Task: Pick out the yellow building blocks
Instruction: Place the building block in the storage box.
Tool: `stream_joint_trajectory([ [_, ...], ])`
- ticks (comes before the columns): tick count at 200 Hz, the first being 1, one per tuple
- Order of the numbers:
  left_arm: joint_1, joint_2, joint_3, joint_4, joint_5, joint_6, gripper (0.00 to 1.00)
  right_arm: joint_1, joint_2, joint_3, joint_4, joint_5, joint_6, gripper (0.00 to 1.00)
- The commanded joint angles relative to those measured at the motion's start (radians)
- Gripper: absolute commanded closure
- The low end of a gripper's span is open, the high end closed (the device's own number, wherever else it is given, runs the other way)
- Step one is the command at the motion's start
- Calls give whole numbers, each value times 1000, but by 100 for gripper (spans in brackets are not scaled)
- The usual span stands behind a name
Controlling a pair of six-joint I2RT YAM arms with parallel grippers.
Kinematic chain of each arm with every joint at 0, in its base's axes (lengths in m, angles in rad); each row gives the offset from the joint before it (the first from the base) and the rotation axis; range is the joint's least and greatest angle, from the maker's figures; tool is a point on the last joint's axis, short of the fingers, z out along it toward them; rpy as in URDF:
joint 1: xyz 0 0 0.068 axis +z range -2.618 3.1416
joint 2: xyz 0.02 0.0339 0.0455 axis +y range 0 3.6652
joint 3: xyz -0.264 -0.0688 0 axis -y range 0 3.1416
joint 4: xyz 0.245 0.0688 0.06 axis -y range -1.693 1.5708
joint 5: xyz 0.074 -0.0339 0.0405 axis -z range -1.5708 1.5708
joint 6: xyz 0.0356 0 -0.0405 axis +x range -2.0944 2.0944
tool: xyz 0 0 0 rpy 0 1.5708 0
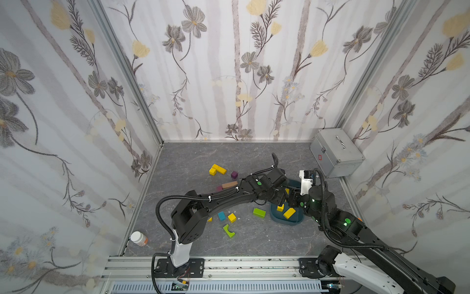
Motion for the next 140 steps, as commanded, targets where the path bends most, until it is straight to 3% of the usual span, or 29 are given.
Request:
stream_joint_trajectory([
  [1,11,-81,-114,81,-73,-28,36,47,69,41,90,-58,-74,62],
  [56,65,-286,-369,84,-184,-75,36,139,271,111,188,-113,-160,62],
  [140,156,-517,-605,31,-234,-105,36,235,498,226,238,-140,-193,61],
])
